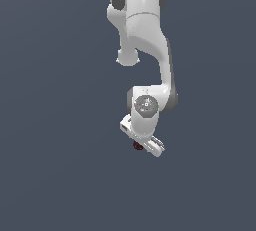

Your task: Pick up the object and move it to a goal position.

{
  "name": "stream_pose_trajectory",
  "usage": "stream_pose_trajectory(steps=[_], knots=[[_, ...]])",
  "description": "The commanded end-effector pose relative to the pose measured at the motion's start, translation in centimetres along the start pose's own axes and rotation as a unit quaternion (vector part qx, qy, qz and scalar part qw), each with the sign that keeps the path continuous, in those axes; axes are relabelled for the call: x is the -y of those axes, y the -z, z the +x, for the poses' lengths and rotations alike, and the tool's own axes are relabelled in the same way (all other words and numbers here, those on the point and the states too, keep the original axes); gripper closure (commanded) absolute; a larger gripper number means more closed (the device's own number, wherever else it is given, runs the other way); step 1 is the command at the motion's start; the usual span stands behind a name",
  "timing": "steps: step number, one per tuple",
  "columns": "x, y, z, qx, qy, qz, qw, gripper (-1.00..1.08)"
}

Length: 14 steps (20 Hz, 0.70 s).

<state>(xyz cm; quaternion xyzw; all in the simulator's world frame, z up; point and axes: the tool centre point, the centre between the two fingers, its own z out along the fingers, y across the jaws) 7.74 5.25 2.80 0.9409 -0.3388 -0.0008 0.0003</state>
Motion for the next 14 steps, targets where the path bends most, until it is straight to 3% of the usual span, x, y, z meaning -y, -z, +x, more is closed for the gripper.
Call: stream_pose_trajectory(steps=[1, 14], knots=[[0.07, 0.04, 0.07, -0.001, 0.0, 0.001, 1.0, 1.08], [0.08, 0.19, -0.07, 0.0, 0.0, 0.0, 1.0, 1.08]])
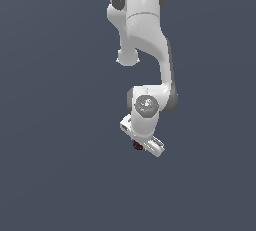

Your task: Pick up the object and move it to a goal position.

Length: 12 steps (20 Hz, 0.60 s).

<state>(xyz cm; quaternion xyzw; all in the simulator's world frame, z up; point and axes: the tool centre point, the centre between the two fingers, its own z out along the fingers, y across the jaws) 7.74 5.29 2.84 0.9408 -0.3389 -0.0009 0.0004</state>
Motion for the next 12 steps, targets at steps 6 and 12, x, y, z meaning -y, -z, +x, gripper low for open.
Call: stream_pose_trajectory(steps=[6, 12], knots=[[0.3, 1.7, -1.0, 0.0, 0.0, 0.0, 1.0, 1.08], [0.7, 4.9, -3.1, 0.0, 0.0, 0.001, 1.0, 1.08]])
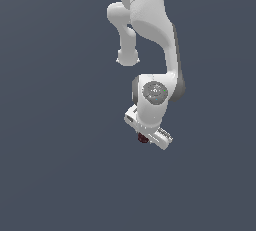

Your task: Pick up the object and move it to a goal position.

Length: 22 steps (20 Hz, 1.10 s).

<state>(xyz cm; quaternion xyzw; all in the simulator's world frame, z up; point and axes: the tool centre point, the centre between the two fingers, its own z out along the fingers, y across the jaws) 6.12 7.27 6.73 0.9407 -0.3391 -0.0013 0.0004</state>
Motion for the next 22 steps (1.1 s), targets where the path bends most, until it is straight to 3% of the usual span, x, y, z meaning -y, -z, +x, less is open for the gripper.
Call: stream_pose_trajectory(steps=[1, 22], knots=[[0.3, 1.7, -1.0, -0.001, 0.0, 0.001, 1.0, 1.08], [3.2, 22.6, -13.8, -0.002, 0.0, 0.0, 1.0, 1.08]])
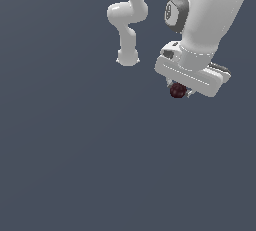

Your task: Pick up the object and move it to a goal position.

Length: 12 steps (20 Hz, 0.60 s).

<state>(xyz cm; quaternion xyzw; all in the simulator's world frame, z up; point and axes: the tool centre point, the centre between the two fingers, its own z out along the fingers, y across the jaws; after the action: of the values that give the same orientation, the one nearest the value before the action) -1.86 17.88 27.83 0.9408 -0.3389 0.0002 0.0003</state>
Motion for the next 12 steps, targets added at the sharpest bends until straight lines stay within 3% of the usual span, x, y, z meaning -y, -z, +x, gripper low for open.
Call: stream_pose_trajectory(steps=[1, 12], knots=[[0.3, 2.4, -1.4, 0.0, 0.0, 0.0, 1.0, 1.08], [1.6, 8.7, -5.1, 0.0, 0.0, 0.0, 1.0, 1.08]])
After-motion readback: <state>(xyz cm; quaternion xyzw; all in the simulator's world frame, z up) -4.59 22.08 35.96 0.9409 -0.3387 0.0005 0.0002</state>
